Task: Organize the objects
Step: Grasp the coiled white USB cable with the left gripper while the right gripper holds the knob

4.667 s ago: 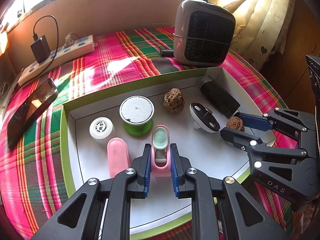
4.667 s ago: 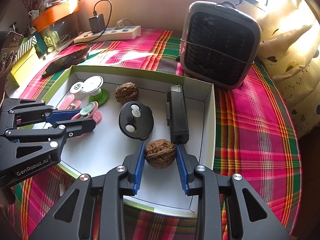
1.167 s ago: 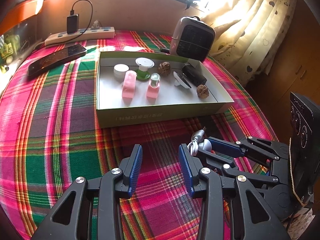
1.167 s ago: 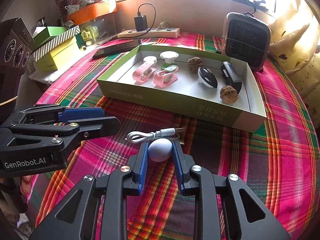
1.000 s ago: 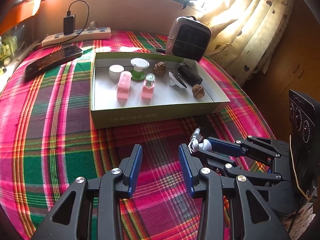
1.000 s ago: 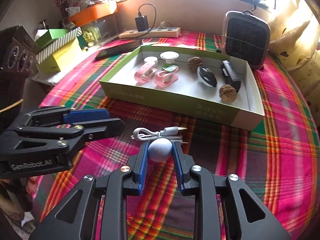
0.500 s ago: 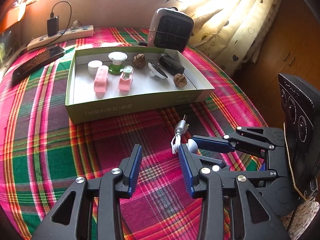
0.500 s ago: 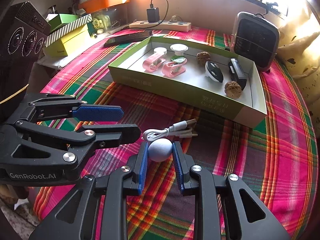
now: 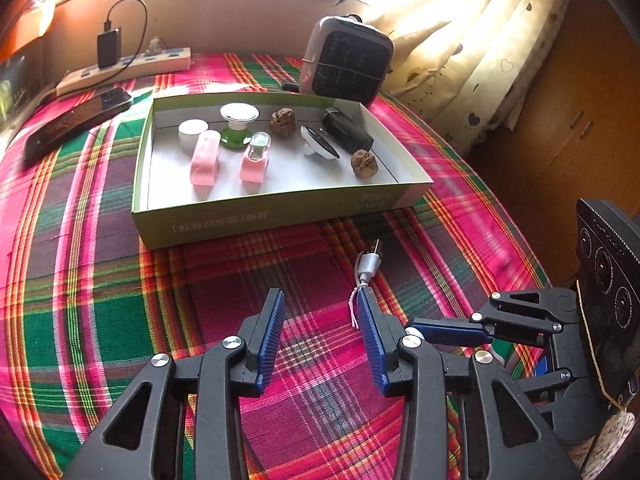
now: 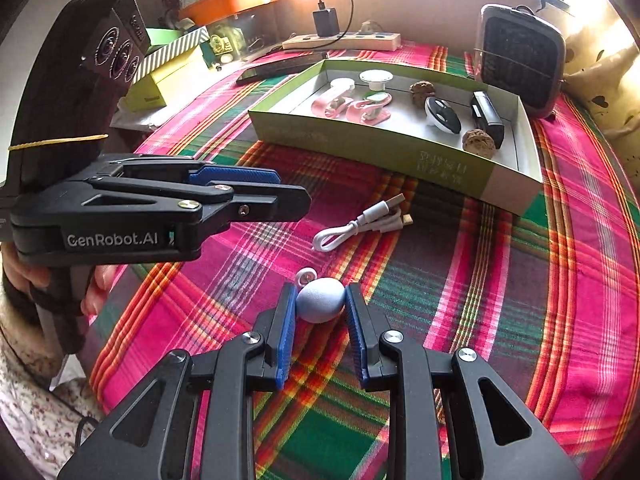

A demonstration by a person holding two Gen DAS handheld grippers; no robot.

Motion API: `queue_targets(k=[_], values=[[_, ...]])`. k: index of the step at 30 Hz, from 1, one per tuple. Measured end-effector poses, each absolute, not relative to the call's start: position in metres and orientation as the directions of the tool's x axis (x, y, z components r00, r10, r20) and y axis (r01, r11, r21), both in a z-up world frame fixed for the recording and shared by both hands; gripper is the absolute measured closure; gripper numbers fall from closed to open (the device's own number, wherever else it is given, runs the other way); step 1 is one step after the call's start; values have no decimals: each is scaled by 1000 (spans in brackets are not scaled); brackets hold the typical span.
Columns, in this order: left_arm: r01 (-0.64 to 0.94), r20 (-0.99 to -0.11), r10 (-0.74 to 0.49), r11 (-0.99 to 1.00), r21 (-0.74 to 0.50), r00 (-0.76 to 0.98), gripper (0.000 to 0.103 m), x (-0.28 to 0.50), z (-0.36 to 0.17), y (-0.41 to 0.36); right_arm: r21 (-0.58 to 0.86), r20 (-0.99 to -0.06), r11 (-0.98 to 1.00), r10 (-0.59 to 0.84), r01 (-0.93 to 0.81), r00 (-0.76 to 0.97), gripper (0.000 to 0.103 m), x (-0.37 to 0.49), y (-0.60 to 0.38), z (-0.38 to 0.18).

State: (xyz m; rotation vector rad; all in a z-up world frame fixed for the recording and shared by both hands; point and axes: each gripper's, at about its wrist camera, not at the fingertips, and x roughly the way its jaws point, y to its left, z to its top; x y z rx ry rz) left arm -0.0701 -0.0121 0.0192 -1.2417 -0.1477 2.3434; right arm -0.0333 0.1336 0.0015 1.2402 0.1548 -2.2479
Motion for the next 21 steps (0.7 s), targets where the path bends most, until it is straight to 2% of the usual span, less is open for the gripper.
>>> queue_targets(k=[12, 21], values=[[-396, -767, 437, -881, -259, -470, 67, -69, 19, 8, 119, -801, -884, -355, 452, -482, 77, -27, 156, 0], [-426, -781, 388, -888, -175, -489, 67, -68, 18, 28, 50, -787, -934, -255, 354, -561, 77, -31, 178, 2]])
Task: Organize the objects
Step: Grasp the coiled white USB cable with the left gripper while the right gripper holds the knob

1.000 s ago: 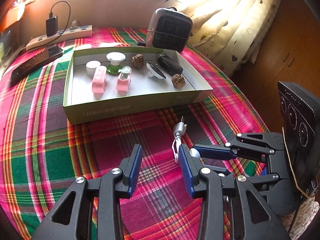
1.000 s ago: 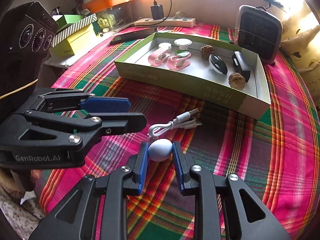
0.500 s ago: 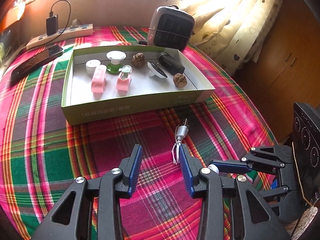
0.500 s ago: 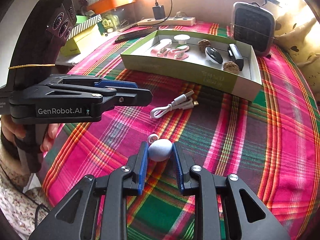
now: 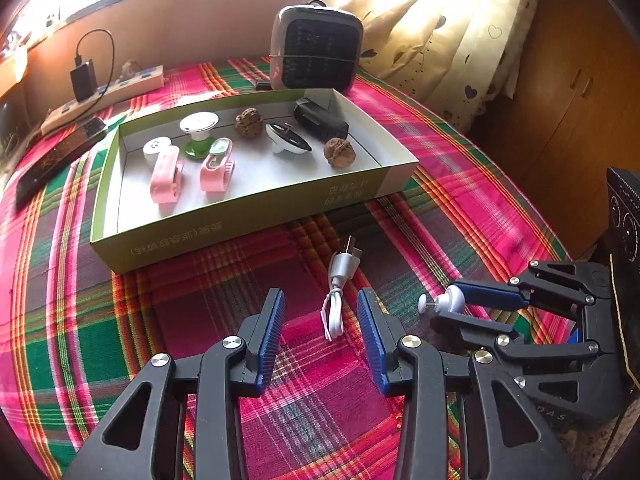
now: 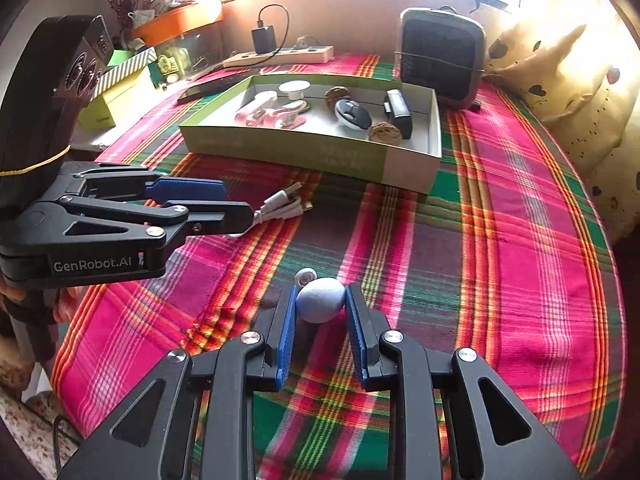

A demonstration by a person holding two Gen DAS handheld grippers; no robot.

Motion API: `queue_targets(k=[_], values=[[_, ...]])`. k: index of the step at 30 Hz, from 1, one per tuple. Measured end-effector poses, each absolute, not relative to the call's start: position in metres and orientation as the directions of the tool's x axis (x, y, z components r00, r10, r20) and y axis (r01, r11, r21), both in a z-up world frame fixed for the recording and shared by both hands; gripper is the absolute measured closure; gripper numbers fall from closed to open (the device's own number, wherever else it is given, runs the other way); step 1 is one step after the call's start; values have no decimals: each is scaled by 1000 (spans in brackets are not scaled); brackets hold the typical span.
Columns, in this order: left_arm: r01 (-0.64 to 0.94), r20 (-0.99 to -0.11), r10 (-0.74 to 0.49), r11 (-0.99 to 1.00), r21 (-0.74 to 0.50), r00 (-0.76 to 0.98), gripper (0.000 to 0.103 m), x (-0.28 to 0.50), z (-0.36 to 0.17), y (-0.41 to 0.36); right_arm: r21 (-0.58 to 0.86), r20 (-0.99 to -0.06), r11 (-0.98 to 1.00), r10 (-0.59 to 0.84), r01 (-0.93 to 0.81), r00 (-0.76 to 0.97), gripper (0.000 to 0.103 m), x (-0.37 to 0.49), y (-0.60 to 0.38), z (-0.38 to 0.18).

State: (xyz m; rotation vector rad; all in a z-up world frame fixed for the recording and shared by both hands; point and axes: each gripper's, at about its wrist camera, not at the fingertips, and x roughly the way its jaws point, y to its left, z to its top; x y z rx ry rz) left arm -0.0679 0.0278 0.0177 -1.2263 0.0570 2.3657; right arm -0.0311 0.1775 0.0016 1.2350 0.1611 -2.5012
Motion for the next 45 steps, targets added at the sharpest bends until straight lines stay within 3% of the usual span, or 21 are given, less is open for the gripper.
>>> queue_targets(k=[32, 45], values=[[-431, -780, 298, -901, -41, -550, 68, -74, 8, 56, 2, -762, -971, -157, 241, -628, 77, -44, 203, 1], [-405, -777, 274, -914, -28, -566, 83, -75, 8, 52, 3, -763, -971, -158, 241, -627, 77, -45, 203, 2]])
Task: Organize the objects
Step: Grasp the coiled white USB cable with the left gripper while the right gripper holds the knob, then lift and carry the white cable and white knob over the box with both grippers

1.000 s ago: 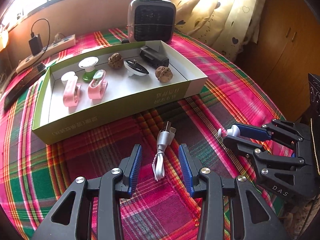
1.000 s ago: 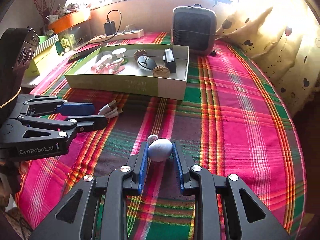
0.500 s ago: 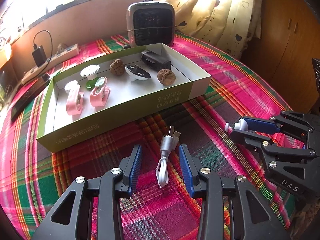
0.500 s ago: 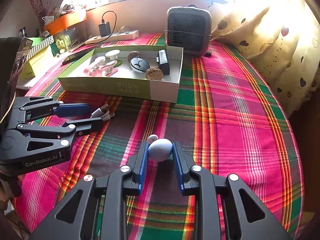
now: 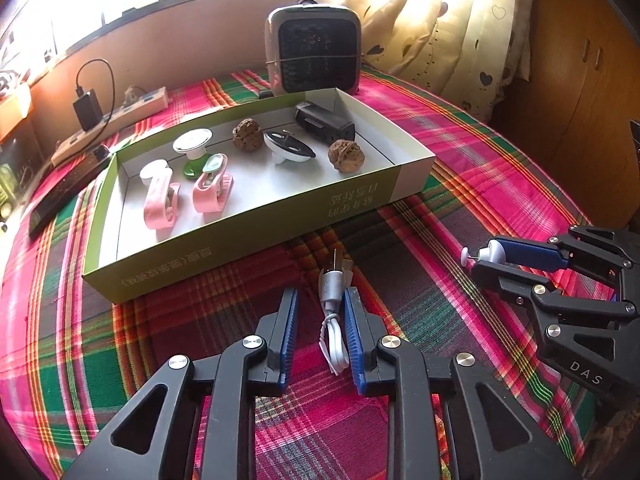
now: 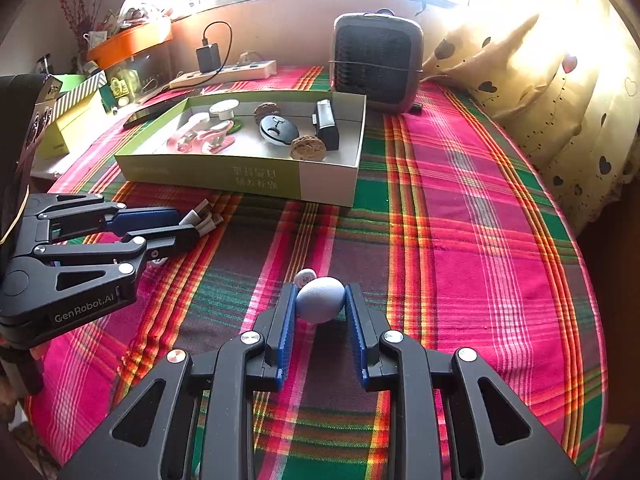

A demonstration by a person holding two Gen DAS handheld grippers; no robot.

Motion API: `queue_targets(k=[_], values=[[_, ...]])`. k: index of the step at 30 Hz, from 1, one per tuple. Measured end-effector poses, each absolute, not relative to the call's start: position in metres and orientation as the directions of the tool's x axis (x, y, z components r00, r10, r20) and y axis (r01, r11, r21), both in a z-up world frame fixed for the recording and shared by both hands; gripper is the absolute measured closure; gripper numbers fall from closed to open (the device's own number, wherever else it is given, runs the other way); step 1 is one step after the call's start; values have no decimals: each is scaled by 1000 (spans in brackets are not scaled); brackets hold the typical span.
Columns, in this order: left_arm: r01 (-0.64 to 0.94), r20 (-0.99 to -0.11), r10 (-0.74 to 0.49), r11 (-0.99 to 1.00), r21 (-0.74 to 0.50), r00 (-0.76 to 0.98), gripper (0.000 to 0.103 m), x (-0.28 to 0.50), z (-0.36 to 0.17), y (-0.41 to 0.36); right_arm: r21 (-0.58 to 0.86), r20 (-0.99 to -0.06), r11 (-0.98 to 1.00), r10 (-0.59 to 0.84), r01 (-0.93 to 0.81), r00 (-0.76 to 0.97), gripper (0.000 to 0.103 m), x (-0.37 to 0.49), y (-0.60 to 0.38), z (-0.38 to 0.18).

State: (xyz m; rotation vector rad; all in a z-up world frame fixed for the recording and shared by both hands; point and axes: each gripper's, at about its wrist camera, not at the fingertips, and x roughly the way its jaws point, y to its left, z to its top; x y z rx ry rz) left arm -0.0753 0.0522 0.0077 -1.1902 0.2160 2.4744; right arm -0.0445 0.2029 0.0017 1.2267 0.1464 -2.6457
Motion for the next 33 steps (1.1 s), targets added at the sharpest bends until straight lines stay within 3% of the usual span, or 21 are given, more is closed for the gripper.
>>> queue_targets(k=[6, 33], values=[[-387, -779, 274, -921, -43, -564, 93, -79, 7, 47, 3, -763, -971, -156, 238, -627, 77, -46, 204, 1], [-357, -768, 269, -932, -56, -582, 94, -71, 14, 35, 19, -770, -974, -158, 226, -618, 77, -47, 196, 2]])
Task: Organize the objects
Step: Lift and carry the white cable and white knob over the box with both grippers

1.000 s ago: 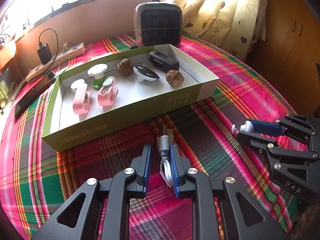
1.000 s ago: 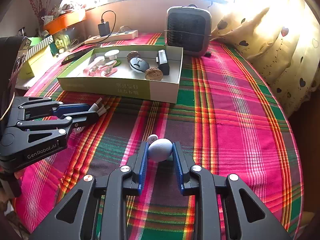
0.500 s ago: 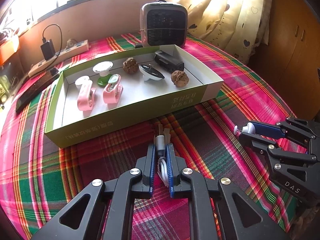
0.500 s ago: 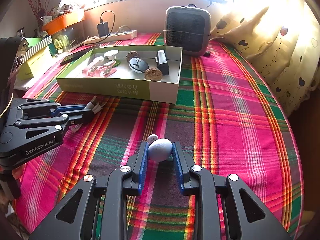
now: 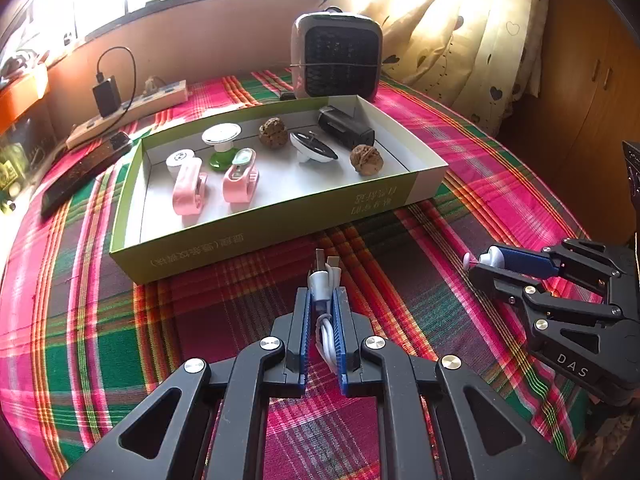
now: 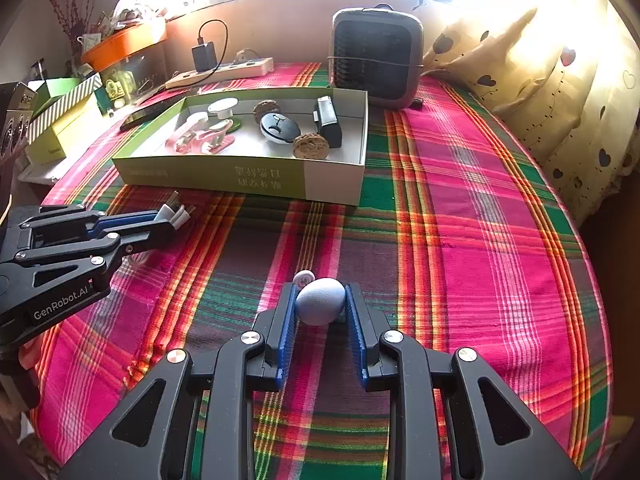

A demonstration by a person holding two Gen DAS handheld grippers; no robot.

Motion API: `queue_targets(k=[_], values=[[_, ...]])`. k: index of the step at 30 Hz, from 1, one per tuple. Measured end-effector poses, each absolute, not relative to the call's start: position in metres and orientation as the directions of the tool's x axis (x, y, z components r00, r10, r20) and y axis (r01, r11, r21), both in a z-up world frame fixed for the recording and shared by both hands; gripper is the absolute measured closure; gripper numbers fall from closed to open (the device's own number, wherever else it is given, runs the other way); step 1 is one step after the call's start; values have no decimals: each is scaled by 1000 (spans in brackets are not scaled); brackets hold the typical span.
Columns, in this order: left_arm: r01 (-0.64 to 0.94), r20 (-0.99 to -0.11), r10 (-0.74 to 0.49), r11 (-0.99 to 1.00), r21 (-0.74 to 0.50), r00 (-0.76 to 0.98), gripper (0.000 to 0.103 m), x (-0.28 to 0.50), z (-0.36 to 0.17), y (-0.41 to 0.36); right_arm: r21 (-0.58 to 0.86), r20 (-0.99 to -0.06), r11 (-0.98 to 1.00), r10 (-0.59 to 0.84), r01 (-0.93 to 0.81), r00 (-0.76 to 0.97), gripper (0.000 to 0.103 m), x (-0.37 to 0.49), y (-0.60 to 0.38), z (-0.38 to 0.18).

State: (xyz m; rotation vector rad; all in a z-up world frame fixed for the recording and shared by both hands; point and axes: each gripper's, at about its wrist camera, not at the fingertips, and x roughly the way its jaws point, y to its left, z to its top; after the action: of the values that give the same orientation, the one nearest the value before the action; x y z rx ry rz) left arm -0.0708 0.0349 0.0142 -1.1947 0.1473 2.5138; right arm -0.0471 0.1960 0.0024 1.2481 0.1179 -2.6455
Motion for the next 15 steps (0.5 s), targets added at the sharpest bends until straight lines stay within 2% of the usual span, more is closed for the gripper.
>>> queue_targets(k=[15], values=[[-338, -745, 276, -938, -72, -607, 94, -63, 23, 19, 33, -749, -973, -176, 229, -638, 80, -42, 187, 10]])
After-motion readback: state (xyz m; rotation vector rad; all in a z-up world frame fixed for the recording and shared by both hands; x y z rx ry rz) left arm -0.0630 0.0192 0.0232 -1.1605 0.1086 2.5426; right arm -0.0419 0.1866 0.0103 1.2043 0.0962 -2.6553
